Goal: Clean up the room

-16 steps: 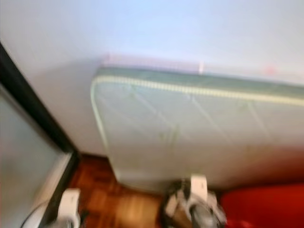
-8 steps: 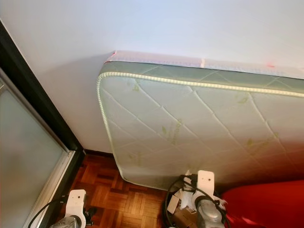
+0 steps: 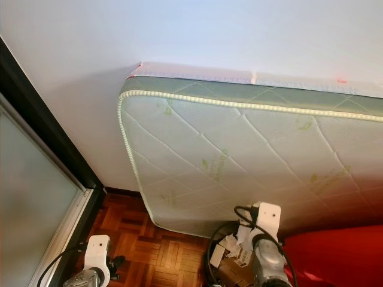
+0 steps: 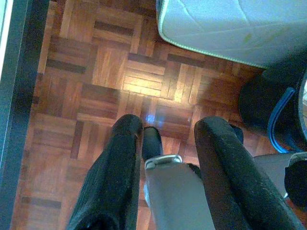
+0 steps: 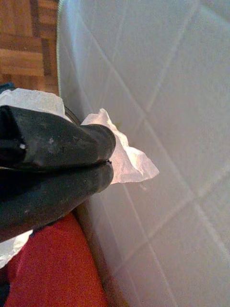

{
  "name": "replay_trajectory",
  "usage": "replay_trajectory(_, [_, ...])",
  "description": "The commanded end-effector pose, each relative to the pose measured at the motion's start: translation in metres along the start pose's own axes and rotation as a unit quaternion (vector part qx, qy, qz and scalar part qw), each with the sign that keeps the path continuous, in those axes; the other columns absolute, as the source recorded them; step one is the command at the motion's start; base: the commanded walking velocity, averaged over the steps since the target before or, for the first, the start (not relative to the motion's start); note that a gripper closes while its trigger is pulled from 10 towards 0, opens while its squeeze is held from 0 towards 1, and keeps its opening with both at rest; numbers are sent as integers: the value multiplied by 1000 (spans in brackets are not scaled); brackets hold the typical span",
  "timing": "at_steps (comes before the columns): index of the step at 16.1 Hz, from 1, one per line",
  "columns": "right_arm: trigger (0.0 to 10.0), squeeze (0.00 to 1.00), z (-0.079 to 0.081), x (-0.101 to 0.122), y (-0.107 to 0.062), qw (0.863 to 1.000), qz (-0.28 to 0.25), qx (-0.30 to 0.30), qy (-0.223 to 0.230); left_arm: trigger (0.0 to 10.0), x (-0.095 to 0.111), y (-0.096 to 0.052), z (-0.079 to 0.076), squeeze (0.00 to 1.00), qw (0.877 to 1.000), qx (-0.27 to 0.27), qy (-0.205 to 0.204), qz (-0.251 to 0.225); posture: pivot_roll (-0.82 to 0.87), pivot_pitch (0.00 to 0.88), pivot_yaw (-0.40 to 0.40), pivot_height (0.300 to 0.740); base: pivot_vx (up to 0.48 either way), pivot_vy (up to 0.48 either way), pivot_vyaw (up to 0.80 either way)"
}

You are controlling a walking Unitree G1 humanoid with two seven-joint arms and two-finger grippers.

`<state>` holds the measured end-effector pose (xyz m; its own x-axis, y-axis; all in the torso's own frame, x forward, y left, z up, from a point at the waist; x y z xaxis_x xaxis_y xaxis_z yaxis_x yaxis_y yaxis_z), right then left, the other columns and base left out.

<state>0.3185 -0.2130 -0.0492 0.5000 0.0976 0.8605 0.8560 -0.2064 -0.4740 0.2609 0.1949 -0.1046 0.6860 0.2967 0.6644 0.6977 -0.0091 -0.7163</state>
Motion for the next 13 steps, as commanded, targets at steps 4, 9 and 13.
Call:
replay_trajectory(4, [10000,0,-5,0,1,1000,5,-10,-6,10000,-4,0,-1,0,1000,-2,-8,4,60,179,-35,689,0,0,0])
replay_trajectory(9, [10000,0,-3,4,1,1000,-4,-14,-12,10000,-7,-1,1,0,1000,-1,-9,6,65,180,-36,669,0,0,0])
replay_trajectory(13, [10000,0,-1,4,2,1000,1,-10,1,10000,-7,-1,0,0,1000,0,-8,7,66,180,-36,669,0,0,-292])
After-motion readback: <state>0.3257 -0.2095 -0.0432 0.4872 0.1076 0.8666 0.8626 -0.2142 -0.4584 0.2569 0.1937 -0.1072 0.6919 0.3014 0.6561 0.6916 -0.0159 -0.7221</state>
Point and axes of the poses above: a point about 5 cm out from each wrist's last joint towards the gripper, its own y axis pointing out of the wrist towards the gripper, its own x axis along the axis of the wrist's last joint, z = x × y, the point moved 6 cm from there along y, pointing out of the wrist towards the gripper, and after that the axes turned 14 degrees about -y, right-handed, at the moved point
